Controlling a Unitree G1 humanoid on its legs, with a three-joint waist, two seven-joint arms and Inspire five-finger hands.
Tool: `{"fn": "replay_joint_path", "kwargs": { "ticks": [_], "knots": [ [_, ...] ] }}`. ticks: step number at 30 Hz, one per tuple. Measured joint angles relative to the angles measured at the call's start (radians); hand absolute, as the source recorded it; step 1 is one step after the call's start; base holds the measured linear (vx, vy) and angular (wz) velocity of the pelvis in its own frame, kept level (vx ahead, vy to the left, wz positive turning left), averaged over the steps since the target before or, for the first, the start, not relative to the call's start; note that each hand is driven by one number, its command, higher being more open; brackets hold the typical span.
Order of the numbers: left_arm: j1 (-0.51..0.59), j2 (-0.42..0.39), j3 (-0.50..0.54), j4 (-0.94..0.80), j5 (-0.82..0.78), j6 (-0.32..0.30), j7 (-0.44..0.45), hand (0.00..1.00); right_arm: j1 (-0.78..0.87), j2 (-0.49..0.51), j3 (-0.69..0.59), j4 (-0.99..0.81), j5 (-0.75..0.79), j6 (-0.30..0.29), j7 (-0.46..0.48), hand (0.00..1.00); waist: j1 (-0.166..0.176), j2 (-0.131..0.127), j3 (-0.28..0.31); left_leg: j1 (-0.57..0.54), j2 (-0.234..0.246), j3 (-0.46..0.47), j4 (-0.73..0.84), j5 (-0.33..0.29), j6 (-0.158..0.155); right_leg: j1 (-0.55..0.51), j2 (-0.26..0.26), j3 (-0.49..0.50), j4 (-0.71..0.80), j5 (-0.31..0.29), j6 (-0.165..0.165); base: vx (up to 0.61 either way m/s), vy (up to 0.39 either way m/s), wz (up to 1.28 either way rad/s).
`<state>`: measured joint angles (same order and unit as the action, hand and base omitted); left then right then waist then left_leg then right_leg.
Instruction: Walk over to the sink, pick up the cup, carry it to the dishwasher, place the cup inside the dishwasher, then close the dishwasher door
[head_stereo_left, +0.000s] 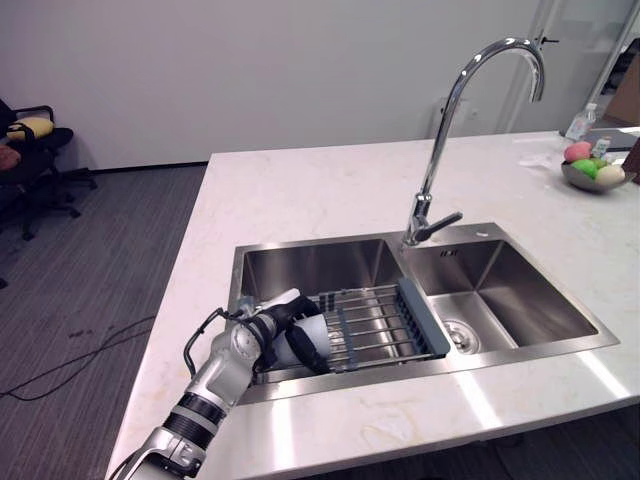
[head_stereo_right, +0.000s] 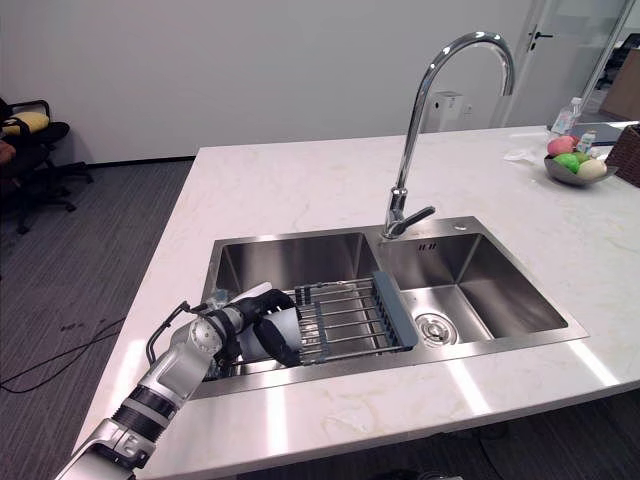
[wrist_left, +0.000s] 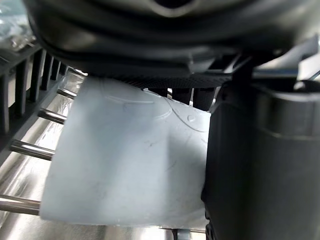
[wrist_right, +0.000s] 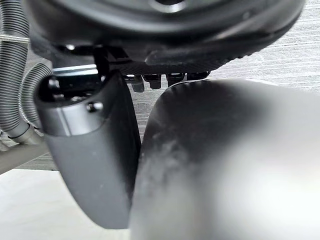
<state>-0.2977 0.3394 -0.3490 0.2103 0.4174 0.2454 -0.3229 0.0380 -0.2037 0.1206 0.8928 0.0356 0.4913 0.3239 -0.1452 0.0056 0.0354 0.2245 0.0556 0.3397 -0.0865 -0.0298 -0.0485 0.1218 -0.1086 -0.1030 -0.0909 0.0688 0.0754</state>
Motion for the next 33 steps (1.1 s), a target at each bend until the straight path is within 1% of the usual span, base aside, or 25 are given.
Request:
{"fn": "replay_joint_path", "kwargs": {
  "ticks": [3,4,6,7,9,10,11,12,13,15,17,18,20,22,23,24,25,26,27,28,29,30,31,32,33],
  "knots": [
    [0.109,-0.015,0.079,-0.059,-0.147,-0.093,0.186,0.00,0.004,0.001,-0.001,-0.001,0.002,-0.007,0.000,1.00,0.001,-0.002,0.003,-0.001,0.000,-0.005,0.000,0.000,0.000,0.002,-0.001,-0.005,0.000,0.000,0.000,-0.02,-0.017,0.03],
    [0.136,-0.022,0.098,-0.083,-0.167,-0.109,0.214,0.00,0.006,0.001,-0.002,-0.001,0.004,-0.011,0.000,1.00,0.004,-0.003,0.004,-0.001,-0.001,-0.008,0.000,0.000,0.001,0.003,-0.002,-0.008,0.001,0.000,0.000,-0.01,-0.017,0.13],
    [0.245,-0.063,0.156,-0.204,-0.245,-0.185,0.318,0.00,0.020,0.000,-0.010,0.000,0.014,-0.025,-0.006,1.00,0.027,-0.005,0.008,-0.005,-0.004,-0.027,0.000,0.002,0.003,0.012,-0.006,-0.029,0.005,-0.001,0.002,0.00,-0.015,0.22],
    [0.270,-0.074,0.168,-0.232,-0.257,-0.215,0.340,0.00,0.024,-0.001,-0.011,0.002,0.021,-0.028,-0.009,1.00,0.036,-0.007,0.009,-0.005,-0.004,-0.033,0.000,0.002,0.003,0.016,-0.007,-0.038,0.005,-0.001,0.002,-0.02,-0.028,0.24],
    [0.335,-0.098,0.202,-0.323,-0.318,-0.359,0.418,0.00,0.046,0.000,-0.023,0.006,0.044,-0.044,-0.027,1.00,0.079,-0.014,0.017,-0.007,-0.007,-0.052,0.000,0.005,0.007,0.022,-0.012,-0.062,0.006,-0.005,0.006,-0.04,-0.033,0.27],
    [0.345,-0.101,0.212,-0.339,-0.326,-0.395,0.434,0.00,0.051,0.000,-0.028,0.007,0.048,-0.046,-0.028,1.00,0.089,-0.015,0.017,-0.008,-0.008,-0.058,0.000,0.005,0.008,0.024,-0.013,-0.067,0.006,-0.005,0.007,-0.04,-0.030,0.25],
    [0.363,-0.105,0.236,-0.367,-0.346,-0.460,0.468,0.00,0.054,-0.001,-0.030,0.013,0.059,-0.048,-0.037,1.00,0.103,-0.015,0.017,-0.007,-0.010,-0.065,0.000,0.006,0.009,0.029,-0.016,-0.072,0.006,-0.008,0.009,-0.04,-0.026,0.22],
    [0.376,-0.108,0.265,-0.384,-0.364,-0.527,0.500,0.00,0.054,0.000,-0.034,0.022,0.060,-0.053,-0.041,1.00,0.105,-0.015,0.017,-0.006,-0.013,-0.075,0.000,0.007,0.010,0.035,-0.019,-0.081,0.006,-0.011,0.010,-0.04,-0.023,0.19],
    [0.384,-0.111,0.283,-0.398,-0.371,-0.553,0.516,0.00,0.054,0.000,-0.036,0.025,0.060,-0.055,-0.041,1.00,0.105,-0.015,0.017,-0.006,-0.014,-0.078,0.000,0.008,0.011,0.037,-0.020,-0.084,0.006,-0.012,0.010,-0.05,-0.020,0.15],
    [0.413,-0.155,0.356,-0.468,-0.439,-0.639,0.554,0.00,0.061,0.007,-0.065,0.034,0.053,-0.067,-0.038,1.00,0.113,-0.016,0.017,-0.011,-0.017,-0.082,0.004,0.007,0.012,0.040,-0.024,-0.085,0.006,-0.013,0.010,-0.04,-0.014,0.06],
    [0.437,-0.198,0.407,-0.528,-0.495,-0.690,0.571,0.00,0.066,0.013,-0.093,0.035,0.036,-0.073,-0.036,1.00,0.123,-0.022,0.022,-0.038,-0.015,-0.091,0.050,-0.012,0.014,0.041,-0.028,-0.092,0.006,-0.013,0.009,-0.03,-0.015,0.16],
    [0.450,-0.221,0.428,-0.565,-0.524,-0.704,0.581,0.00,0.069,0.021,-0.110,0.033,0.029,-0.073,-0.035,1.00,0.131,-0.025,0.033,-0.071,-0.010,-0.112,0.109,-0.036,0.016,0.050,-0.030,-0.111,0.007,-0.013,0.009,-0.03,-0.026,0.37],
    [0.474,-0.252,0.450,-0.625,-0.559,-0.712,0.587,0.00,0.062,0.023,-0.121,0.027,0.027,-0.070,-0.036,1.00,0.136,-0.028,0.066,-0.116,-0.008,-0.168,0.170,-0.048,0.016,0.064,-0.034,-0.163,0.010,-0.014,0.009,-0.06,-0.050,0.74],
    [0.483,-0.269,0.449,-0.651,-0.564,-0.733,0.588,0.00,0.056,0.018,-0.147,0.030,0.048,-0.062,-0.036,1.00,0.164,-0.023,0.111,-0.181,-0.008,-0.242,0.218,-0.046,0.014,0.063,-0.031,-0.240,0.019,-0.023,-0.002,-0.11,-0.058,1.10],
    [0.494,-0.274,0.449,-0.651,-0.564,-0.741,0.592,0.00,0.053,0.011,-0.154,0.033,0.057,-0.062,-0.036,1.00,0.168,-0.014,0.117,-0.201,-0.007,-0.265,0.227,-0.044,0.010,0.056,-0.027,-0.260,0.032,-0.032,-0.009,-0.17,-0.084,1.31],
    [0.530,-0.288,0.448,-0.661,-0.556,-0.753,0.622,0.00,0.046,0.005,-0.168,0.043,0.062,-0.064,-0.036,1.00,0.181,-0.006,0.118,-0.240,-0.008,-0.306,0.215,-0.039,-0.011,0.018,-0.026,-0.300,0.085,-0.064,-0.023,-0.15,-0.072,0.90],
    [0.539,-0.291,0.446,-0.666,-0.550,-0.758,0.643,0.00,0.041,0.010,-0.186,0.055,0.060,-0.071,-0.038,1.00,0.188,-0.010,0.117,-0.247,-0.002,-0.283,0.199,-0.053,0.008,0.008,-0.029,-0.325,0.091,-0.068,-0.026,-0.12,-0.077,1.26],
    [0.544,-0.296,0.436,-0.672,-0.538,-0.779,0.687,0.00,0.053,0.034,-0.233,0.081,0.064,-0.095,-0.046,1.00,0.182,-0.046,0.113,-0.280,0.015,-0.182,0.247,-0.093,0.081,-0.008,-0.064,-0.389,0.090,-0.079,-0.041,-0.06,-0.036,1.12],
    [0.541,-0.303,0.426,-0.677,-0.536,-0.792,0.699,0.00,0.052,0.034,-0.253,0.086,0.078,-0.107,-0.049,1.00,0.169,-0.045,0.118,-0.324,0.042,-0.103,0.354,-0.119,0.126,-0.018,-0.078,-0.433,0.111,-0.079,-0.039,-0.06,-0.007,1.44],
    [0.541,-0.306,0.395,-0.677,-0.535,-0.821,0.709,0.00,0.057,0.032,-0.272,0.071,0.103,-0.118,-0.055,1.00,0.164,-0.035,0.124,-0.354,0.101,0.042,0.536,-0.152,0.175,-0.029,-0.104,-0.484,0.157,-0.082,-0.037,-0.05,0.035,1.13],
    [0.541,-0.309,0.368,-0.677,-0.532,-0.830,0.709,0.00,0.073,0.023,-0.271,0.054,0.114,-0.115,-0.056,1.00,0.159,-0.028,0.121,-0.343,0.142,0.115,0.611,-0.152,0.185,-0.031,-0.120,-0.519,0.187,-0.085,-0.033,-0.06,0.078,1.40],
    [0.531,-0.325,0.316,-0.673,-0.510,-0.839,0.705,0.00,0.101,-0.010,-0.275,0.003,0.140,-0.118,-0.062,1.00,0.152,0.010,0.119,-0.342,0.147,0.157,0.604,-0.067,0.197,-0.048,-0.148,-0.592,0.311,-0.120,-0.049,-0.07,0.088,1.37],
    [0.526,-0.328,0.286,-0.674,-0.495,-0.840,0.703,0.00,0.119,-0.013,-0.293,-0.011,0.161,-0.133,-0.068,1.00,0.148,0.025,0.125,-0.346,0.127,0.168,0.579,-0.054,0.217,-0.063,-0.187,-0.632,0.383,-0.132,-0.064,-0.15,0.100,2.21],
    [0.525,-0.338,0.252,-0.675,-0.497,-0.867,0.688,0.00,0.138,-0.011,-0.350,-0.008,0.208,-0.146,-0.083,1.00,0.113,0.041,0.118,-0.330,0.032,0.060,0.382,0.006,0.206,-0.089,-0.180,-0.645,0.388,-0.184,-0.066,-0.14,0.028,2.80],
    [0.492,-0.326,0.264,-0.677,-0.508,-0.910,0.669,0.00,0.143,0.013,-0.356,0.019,0.240,-0.132,-0.096,1.00,0.083,0.015,0.099,-0.281,0.033,0.093,0.327,-0.068,0.253,-0.088,-0.141,-0.666,0.229,-0.133,-0.067,-0.14,-0.019,2.91]
  ]
}}
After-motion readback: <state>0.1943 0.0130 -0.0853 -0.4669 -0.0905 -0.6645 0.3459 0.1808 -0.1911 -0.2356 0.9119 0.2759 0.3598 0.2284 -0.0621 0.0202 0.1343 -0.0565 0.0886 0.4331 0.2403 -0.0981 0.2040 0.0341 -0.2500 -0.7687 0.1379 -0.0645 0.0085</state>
